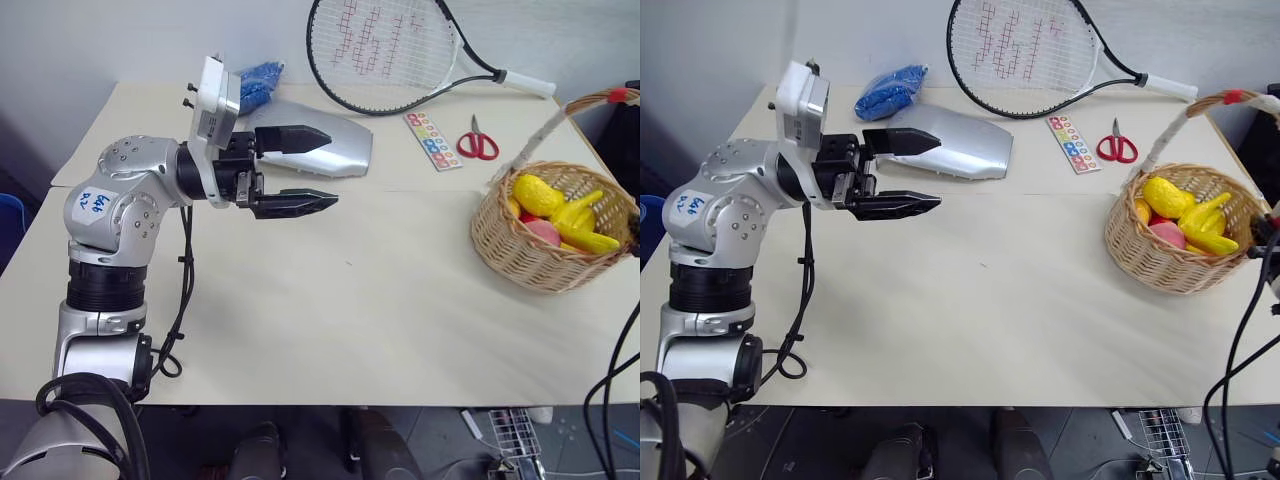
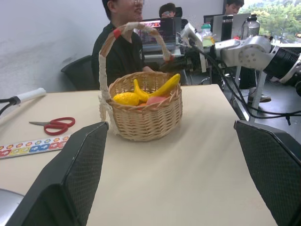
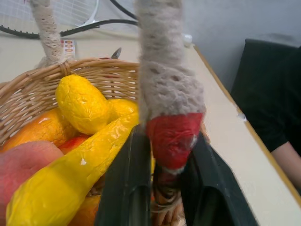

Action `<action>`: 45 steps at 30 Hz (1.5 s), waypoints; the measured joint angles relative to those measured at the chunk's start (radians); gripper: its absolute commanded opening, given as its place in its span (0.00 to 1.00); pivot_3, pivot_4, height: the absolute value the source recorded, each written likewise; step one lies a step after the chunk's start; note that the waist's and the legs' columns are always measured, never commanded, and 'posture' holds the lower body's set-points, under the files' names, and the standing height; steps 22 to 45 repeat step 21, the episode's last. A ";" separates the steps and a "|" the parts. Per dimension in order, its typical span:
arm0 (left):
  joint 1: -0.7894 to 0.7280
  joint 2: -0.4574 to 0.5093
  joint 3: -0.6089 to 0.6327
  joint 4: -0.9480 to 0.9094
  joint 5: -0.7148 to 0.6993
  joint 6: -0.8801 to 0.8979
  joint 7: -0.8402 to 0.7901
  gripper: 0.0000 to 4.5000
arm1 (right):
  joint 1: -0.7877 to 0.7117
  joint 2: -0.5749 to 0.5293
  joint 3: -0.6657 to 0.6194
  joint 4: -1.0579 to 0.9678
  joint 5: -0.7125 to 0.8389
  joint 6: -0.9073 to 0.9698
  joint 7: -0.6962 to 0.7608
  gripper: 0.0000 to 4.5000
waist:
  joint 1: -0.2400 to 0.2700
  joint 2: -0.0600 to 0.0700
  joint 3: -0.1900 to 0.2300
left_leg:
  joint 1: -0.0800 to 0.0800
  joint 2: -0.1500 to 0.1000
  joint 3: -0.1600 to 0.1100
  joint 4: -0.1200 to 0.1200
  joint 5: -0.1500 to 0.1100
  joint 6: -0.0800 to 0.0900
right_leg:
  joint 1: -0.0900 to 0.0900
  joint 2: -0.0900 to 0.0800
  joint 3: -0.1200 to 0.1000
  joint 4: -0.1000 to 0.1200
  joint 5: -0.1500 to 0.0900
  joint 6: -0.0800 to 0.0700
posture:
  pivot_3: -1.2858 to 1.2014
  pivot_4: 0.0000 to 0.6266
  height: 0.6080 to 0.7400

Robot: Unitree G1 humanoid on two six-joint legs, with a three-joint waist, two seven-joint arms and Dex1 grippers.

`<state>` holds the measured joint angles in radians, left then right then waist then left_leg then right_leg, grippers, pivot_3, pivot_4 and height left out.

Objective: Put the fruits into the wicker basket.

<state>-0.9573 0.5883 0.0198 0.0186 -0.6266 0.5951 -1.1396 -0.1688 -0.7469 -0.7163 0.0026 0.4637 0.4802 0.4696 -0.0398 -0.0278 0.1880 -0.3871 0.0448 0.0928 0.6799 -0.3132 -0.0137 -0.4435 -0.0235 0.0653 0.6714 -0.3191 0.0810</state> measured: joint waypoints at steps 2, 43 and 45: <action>-0.006 0.000 0.001 0.000 -0.002 0.005 -0.007 1.00 | 0.028 0.006 0.000 -0.004 0.013 0.000 0.009 0.54 | 0.005 0.000 0.000 | 0.000 0.000 0.000 0.000 0.000 0.000 | 0.000 0.000 0.000 0.000 0.000 0.000 | 0.52 0.24 1.00; -0.013 0.028 0.043 0.106 -0.006 -0.023 -0.053 1.00 | 0.706 -0.368 -0.665 0.138 0.175 0.233 0.760 1.00 | 0.004 0.001 0.000 | 0.021 0.003 0.001 -0.001 -0.013 0.011 | 0.031 0.012 0.004 -0.021 0.003 0.007 | 0.52 0.24 1.00; -0.013 0.028 0.043 0.106 -0.006 -0.023 -0.053 1.00 | 0.706 -0.368 -0.665 0.138 0.175 0.233 0.760 1.00 | 0.004 0.001 0.000 | 0.021 0.003 0.001 -0.001 -0.013 0.011 | 0.031 0.012 0.004 -0.021 0.003 0.007 | 0.52 0.24 1.00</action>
